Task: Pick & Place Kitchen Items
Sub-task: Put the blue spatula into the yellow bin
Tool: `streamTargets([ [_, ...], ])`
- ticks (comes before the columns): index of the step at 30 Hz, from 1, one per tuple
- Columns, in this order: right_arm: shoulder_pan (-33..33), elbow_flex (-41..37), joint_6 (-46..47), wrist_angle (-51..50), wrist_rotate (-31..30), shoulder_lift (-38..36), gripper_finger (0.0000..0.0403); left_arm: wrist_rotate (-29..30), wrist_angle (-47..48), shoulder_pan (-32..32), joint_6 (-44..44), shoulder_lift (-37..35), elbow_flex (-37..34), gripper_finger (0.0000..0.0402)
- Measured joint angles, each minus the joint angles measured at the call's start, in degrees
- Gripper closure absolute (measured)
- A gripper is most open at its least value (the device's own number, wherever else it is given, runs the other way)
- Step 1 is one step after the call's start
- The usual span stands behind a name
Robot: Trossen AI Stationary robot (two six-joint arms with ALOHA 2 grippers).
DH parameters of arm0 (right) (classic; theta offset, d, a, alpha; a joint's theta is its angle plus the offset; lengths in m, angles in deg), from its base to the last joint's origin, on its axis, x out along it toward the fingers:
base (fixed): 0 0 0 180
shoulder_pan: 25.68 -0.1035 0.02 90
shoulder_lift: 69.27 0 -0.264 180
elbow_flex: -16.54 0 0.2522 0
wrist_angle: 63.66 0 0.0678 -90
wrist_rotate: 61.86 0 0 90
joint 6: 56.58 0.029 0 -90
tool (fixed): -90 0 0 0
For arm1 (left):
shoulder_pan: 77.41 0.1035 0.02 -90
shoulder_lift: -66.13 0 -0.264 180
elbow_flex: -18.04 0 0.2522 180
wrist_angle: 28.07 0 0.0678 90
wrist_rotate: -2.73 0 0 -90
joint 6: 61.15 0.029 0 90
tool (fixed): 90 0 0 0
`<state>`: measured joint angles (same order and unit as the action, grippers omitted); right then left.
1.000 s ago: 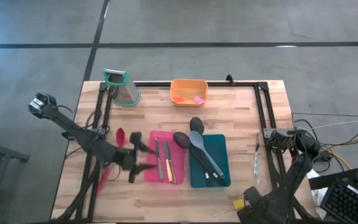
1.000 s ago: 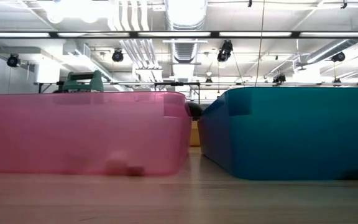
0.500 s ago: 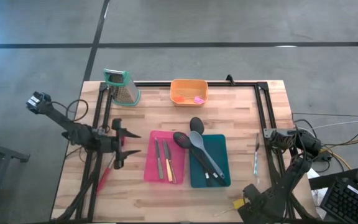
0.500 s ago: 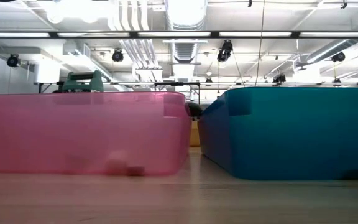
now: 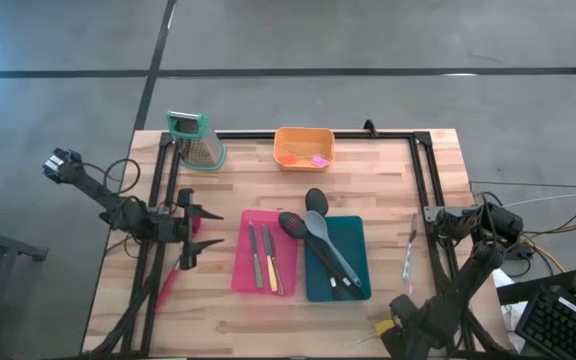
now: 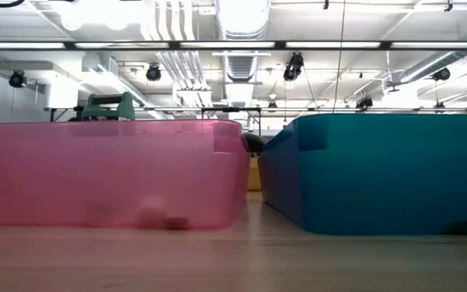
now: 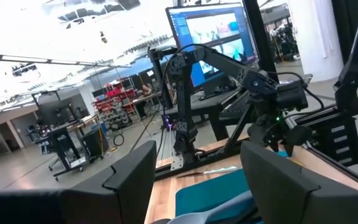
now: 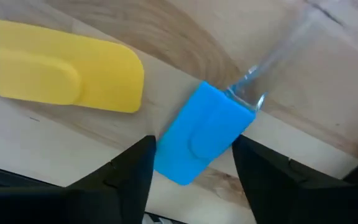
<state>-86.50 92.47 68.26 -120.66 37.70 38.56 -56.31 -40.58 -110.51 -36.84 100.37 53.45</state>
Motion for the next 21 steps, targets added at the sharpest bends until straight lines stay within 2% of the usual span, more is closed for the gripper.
streamTargets([
  [4, 0.02, 0.40, 1.40, 0.00, -0.24, 0.04, 0.0238, 0.00, -0.09, 0.00, -0.29, 0.00, 0.00, 0.0163],
  [13, -0.08, 2.04, 6.50, -2.26, -0.56, 0.40, 0.0377, -0.02, -0.11, 0.00, -0.48, 0.00, 0.00, 0.0163],
  [21, -0.09, 2.29, 7.39, -4.59, -1.33, 0.42, 0.0386, 0.00, -0.11, 0.00, -0.52, 0.00, -0.04, 0.0163],
])
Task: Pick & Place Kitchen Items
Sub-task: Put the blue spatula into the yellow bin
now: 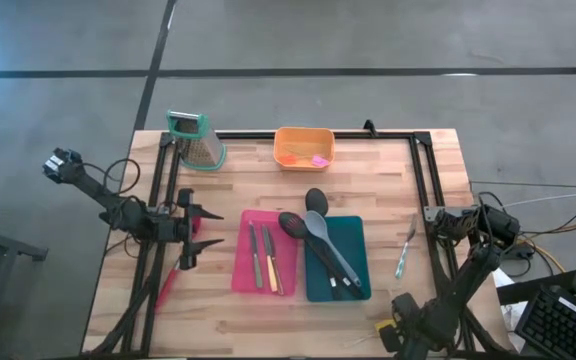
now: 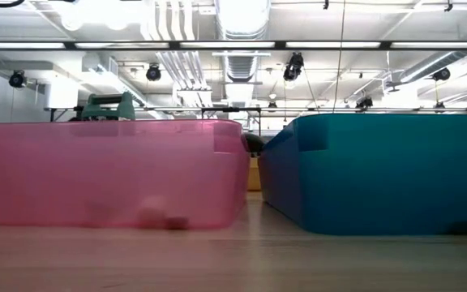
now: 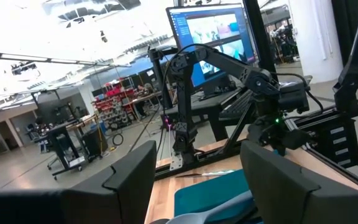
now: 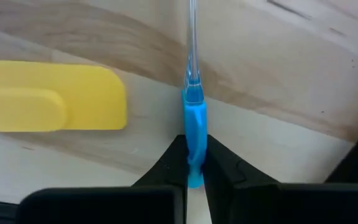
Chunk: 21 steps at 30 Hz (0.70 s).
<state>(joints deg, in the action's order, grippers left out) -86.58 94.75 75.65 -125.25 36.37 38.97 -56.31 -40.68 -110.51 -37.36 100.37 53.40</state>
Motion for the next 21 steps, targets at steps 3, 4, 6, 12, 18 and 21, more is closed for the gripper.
streamTargets([
  [3, 0.00, 1.29, -0.03, -2.60, -0.70, 0.13, 0.0387, -0.01, 0.00, 0.00, -0.04, 0.00, 0.00, 0.0163],
  [4, 0.00, 1.96, -0.03, -4.37, -1.08, 0.26, 0.0387, -0.01, 0.00, 0.00, -0.04, 0.00, 0.00, 0.0163],
  [6, -0.04, 3.76, -0.21, -9.41, -3.01, 0.50, 0.0388, -0.01, 0.00, 0.00, -0.04, 0.00, 0.00, 0.0163],
  [12, 0.37, 11.56, -0.63, -24.71, -6.99, 0.30, 0.0388, -0.02, -0.02, 0.00, -0.04, 0.00, -0.02, 0.0163],
  [18, 2.66, 15.58, -3.89, -31.00, -16.87, -2.40, 0.0388, -0.02, -0.02, 0.00, -0.04, 0.02, -0.07, 0.0163],
  [21, 5.22, 15.49, -8.02, -33.68, -21.96, -5.01, 0.0388, -0.02, -0.04, 0.00, -0.04, 0.02, -0.07, 0.0163],
])
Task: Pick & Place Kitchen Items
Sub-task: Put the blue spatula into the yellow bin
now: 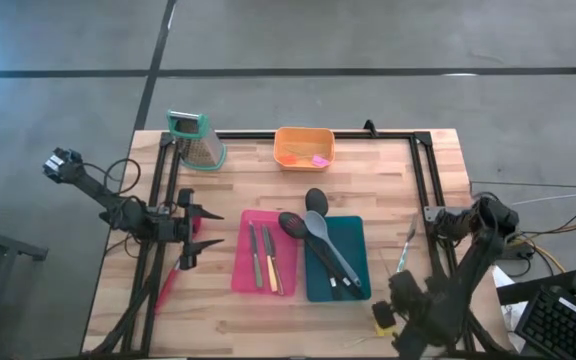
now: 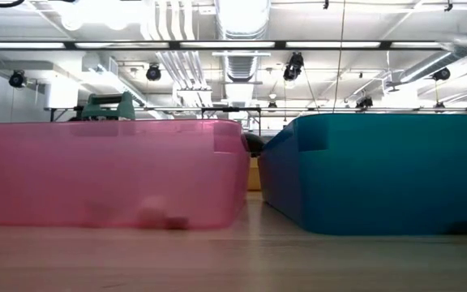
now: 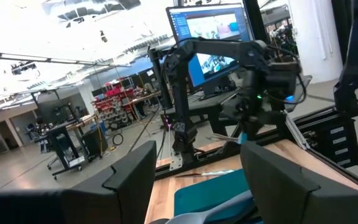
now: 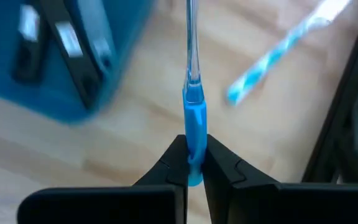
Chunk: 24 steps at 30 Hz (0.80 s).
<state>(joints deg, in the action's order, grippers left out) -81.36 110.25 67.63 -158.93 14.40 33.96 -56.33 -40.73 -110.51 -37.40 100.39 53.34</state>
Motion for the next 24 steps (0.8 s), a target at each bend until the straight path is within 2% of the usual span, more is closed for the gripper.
streamTargets([
  [6, 7.27, -1.21, -12.72, -2.03, -8.26, -5.88, 0.0388, 0.00, -0.13, 0.00, 0.00, 0.00, -0.17, 0.0163],
  [12, 18.15, -2.28, -31.08, -2.25, -16.79, -10.85, 0.0388, 0.00, -0.27, 0.00, 0.02, 0.00, -0.17, 0.0163],
  [18, 34.52, -2.54, -53.79, 0.57, -18.19, -13.87, 0.0388, 0.00, -0.83, 0.01, 0.02, 0.00, -0.17, 0.0163],
  [24, 51.20, -2.54, -81.46, 15.91, -16.96, -14.29, 0.0388, 0.00, -1.01, 0.00, 0.02, 0.00, -0.17, 0.0163],
])
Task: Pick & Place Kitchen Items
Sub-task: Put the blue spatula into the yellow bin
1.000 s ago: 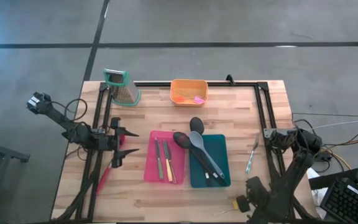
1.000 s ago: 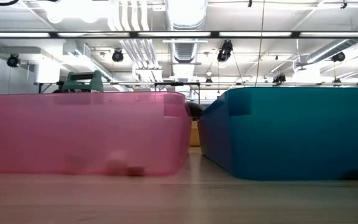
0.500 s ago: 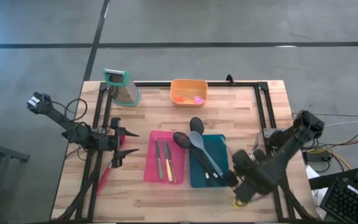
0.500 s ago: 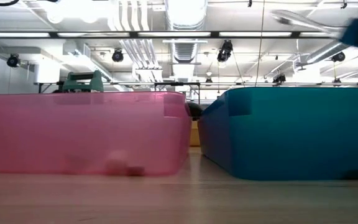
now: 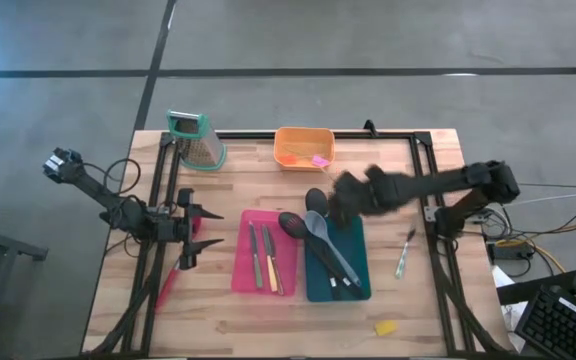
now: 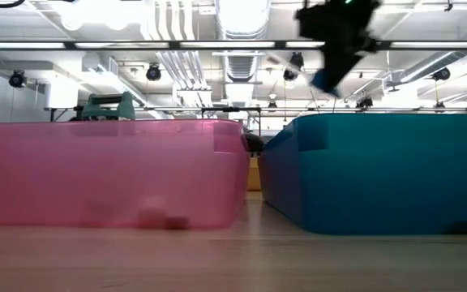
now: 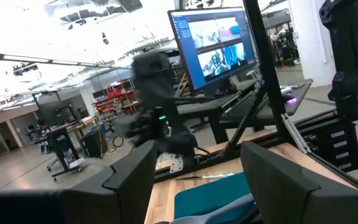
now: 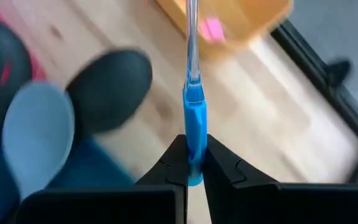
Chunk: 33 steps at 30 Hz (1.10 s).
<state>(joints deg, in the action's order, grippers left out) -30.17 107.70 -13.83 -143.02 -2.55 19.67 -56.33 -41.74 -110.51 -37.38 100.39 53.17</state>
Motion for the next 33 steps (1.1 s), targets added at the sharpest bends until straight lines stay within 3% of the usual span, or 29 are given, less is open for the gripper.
streamTargets([
  [8, 17.57, 0.03, -24.02, 19.11, 11.23, 0.70, 0.0388, 0.00, -0.19, 0.00, 0.00, 0.00, 0.02, 0.0163],
  [18, 28.40, 0.04, -37.00, 27.88, 17.26, 4.60, 0.0388, 0.00, -3.00, 0.00, 0.67, 0.00, 0.02, 0.0163],
  [27, 32.08, 7.06, -43.32, 27.15, 20.35, 15.42, 0.0388, 0.02, -4.02, 0.01, 1.27, 0.00, 0.02, 0.0163],
  [33, 32.49, 18.58, -45.34, 14.91, 20.67, 24.65, 0.0388, 0.02, -4.02, 0.02, 1.37, 0.00, 0.00, 0.0163],
])
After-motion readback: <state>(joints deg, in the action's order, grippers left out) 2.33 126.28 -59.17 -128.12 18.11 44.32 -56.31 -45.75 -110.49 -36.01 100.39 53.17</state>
